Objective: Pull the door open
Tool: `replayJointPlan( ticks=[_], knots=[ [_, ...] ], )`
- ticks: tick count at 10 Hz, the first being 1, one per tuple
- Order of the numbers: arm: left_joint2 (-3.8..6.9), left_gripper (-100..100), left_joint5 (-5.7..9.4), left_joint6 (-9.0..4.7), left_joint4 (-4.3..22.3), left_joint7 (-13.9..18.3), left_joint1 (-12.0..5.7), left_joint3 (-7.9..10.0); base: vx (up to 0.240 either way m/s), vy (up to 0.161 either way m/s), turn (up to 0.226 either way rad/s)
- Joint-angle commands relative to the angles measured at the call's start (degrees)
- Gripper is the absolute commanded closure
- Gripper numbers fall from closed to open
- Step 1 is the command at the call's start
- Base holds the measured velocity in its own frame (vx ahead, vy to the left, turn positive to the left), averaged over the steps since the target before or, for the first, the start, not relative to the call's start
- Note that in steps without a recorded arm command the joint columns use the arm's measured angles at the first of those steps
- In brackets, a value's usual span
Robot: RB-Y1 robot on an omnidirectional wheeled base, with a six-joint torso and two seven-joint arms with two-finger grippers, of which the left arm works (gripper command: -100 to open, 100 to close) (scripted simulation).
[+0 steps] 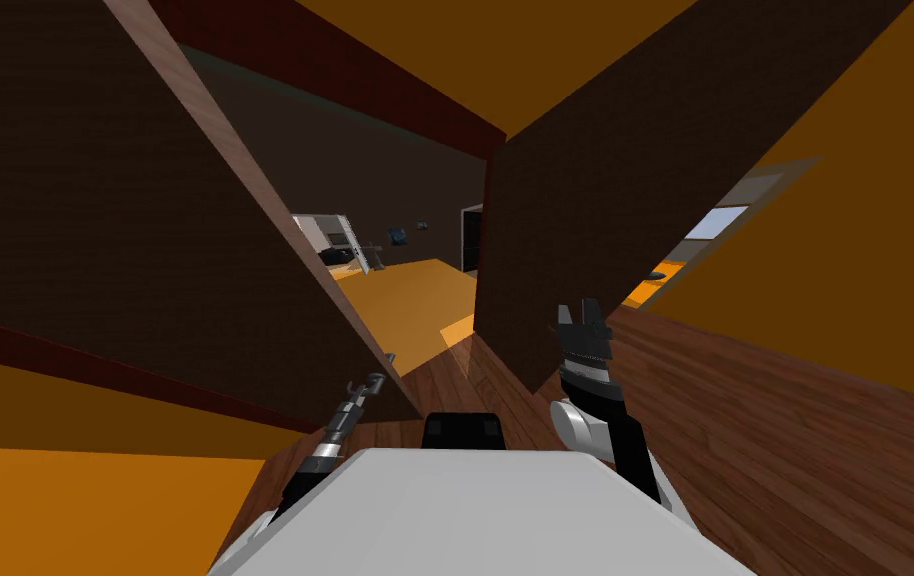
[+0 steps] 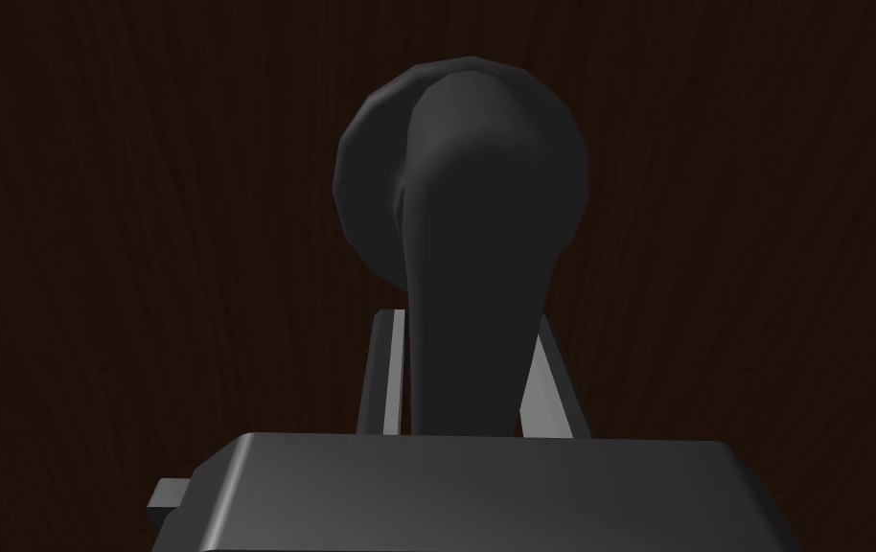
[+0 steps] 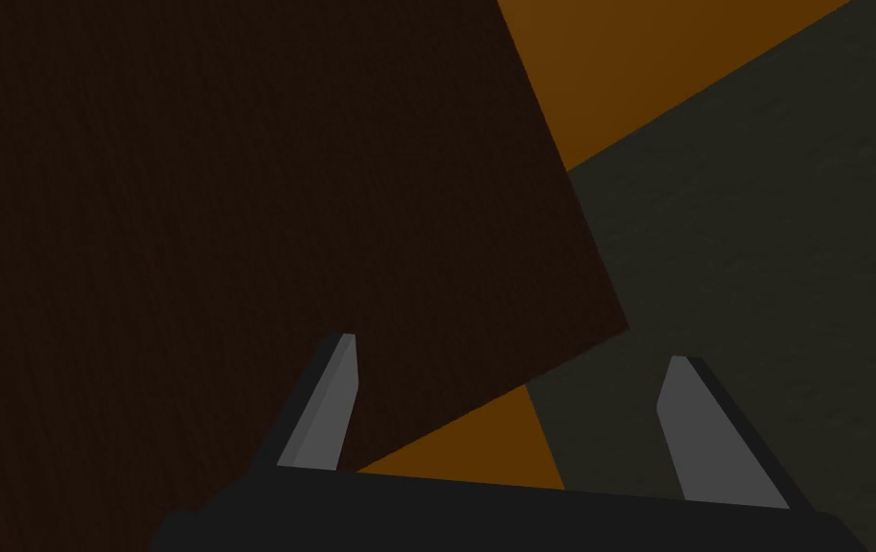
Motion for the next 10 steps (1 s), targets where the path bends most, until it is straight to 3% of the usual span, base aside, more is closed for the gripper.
replayJointPlan(
  ticks=[1, 2, 3, 10],
  knots=[
    [0.21, 100, -0.23, -1.05, -0.29, 0.34, 0.92, -0.45, -0.252, 0.07, -0.186],
    [0.38, 100, -0.3, -1.66, 0.04, 0.52, 1.06, -0.6, -0.257, 0.058, -0.16],
    [0.36, 100, -0.22, -0.93, -0.12, 0.35, 0.83, -0.42, -0.116, 0.025, -0.029],
    [-1.22, 100, 1.09, 2.5, 4.18, -1.02, -8.08, -5.19, -0.208, 0.034, -0.025]
  ],
)
